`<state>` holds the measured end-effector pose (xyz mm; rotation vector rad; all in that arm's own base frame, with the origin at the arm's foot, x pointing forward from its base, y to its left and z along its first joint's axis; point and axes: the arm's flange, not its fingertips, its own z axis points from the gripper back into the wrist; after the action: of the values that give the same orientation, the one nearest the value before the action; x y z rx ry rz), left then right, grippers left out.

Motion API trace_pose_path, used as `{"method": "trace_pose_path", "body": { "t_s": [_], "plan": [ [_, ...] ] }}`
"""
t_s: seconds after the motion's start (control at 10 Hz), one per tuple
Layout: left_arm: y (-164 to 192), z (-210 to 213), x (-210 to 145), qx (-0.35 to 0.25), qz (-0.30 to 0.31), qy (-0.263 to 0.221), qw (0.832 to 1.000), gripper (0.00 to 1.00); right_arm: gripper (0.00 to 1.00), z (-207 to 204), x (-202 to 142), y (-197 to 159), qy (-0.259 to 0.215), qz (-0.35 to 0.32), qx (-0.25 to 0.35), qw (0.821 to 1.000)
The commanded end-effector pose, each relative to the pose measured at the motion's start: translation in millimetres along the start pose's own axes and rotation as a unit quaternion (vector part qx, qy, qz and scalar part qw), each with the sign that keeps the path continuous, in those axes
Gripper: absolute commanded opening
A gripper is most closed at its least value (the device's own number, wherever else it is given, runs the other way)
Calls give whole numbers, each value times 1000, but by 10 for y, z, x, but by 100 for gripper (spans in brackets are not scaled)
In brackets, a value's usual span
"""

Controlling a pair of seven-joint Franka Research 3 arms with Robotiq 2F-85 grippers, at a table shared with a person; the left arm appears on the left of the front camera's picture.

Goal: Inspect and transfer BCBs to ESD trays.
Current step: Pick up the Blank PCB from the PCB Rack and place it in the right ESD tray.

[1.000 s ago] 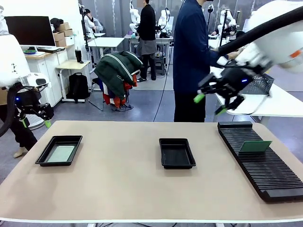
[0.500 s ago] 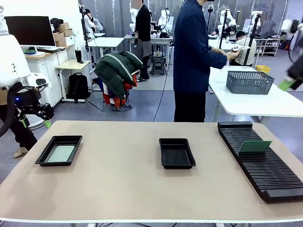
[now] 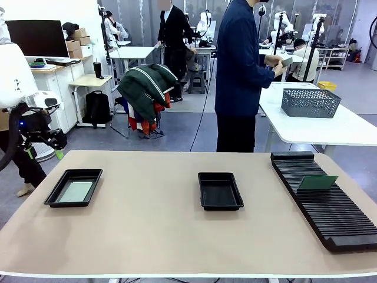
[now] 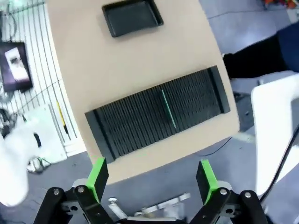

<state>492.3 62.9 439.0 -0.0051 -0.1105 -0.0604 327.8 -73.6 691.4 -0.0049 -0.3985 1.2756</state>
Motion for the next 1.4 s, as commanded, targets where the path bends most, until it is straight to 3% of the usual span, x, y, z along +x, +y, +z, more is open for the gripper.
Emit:
{"method": "trace_pose_path", "body": {
  "t_s": [0.0, 0.3, 0.6, 1.3],
  "plan": [
    [1, -21, -11, -2, 1, -3, 1000, 90, 100, -59, -105, 51, 12, 82, 3, 997],
    [1, -21, -11, -2, 1, -3, 1000, 90, 100, -131, -114, 72, 50, 158, 21, 986],
    [1, -21, -11, -2, 1, -3, 1000, 90, 100, -209, -60, 93, 55, 136, 10, 989],
    [1, -21, -11, -2, 1, -3, 1000, 90, 100, -144, -73, 60, 42, 152, 26, 987]
  ]
}}
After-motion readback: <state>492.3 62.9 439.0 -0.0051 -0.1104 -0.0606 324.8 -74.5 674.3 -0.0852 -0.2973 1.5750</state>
